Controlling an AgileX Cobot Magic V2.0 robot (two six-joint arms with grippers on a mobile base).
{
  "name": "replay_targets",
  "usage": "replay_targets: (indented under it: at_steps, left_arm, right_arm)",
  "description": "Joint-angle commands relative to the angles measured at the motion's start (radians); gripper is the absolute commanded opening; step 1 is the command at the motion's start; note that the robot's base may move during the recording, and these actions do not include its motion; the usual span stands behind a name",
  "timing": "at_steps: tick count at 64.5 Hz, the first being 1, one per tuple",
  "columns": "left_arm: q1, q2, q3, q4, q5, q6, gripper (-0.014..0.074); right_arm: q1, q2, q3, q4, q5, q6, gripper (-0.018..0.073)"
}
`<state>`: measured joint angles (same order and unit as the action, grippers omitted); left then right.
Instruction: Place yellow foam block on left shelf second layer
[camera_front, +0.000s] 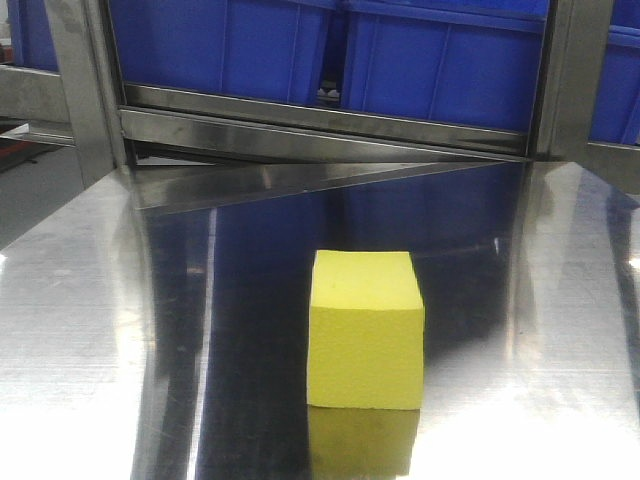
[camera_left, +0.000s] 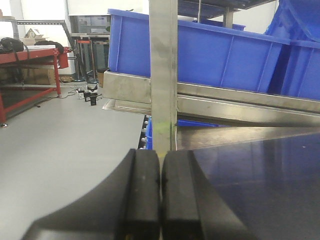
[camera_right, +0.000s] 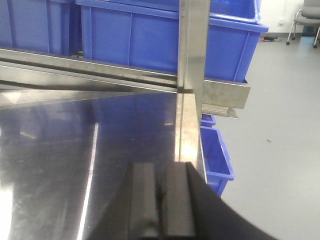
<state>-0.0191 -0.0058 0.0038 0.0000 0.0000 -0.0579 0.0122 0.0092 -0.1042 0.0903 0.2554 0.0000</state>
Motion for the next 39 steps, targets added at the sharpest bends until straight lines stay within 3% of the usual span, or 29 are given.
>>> replay_targets:
  at_steps: [1, 16, 31, 36, 39]
  left_arm:
    - [-0.005, -0.018, 0.027, -0.006, -0.082, -0.003, 0.0124]
    - [-0.005, -0.018, 0.027, -0.006, -0.082, -0.003, 0.0124]
    - [-0.005, -0.018, 0.027, -0.006, -0.082, -0.003, 0.0124]
    - [-0.005, -0.018, 0.027, -0.006, -0.082, -0.003, 0.0124]
    - [-0.005, -0.018, 0.027, -0.006, -0.082, -0.003, 0.0124]
  right_arm:
    - [0.006, 0.059, -0.071, 0.002, -0.051, 0.0, 0.0054]
    - [0.123, 0.217, -0.162, 0.002, -0.03, 0.0, 0.0054]
    - [0.287, 0.39, -0.223, 0.0, -0.036, 0.0, 0.0062]
    - [0.329, 0.438, -0.248, -0.023, -0.039, 0.0, 0.0123]
    - [0.359, 0.468, -0.266, -0.046, -0.04, 0.0, 0.0214]
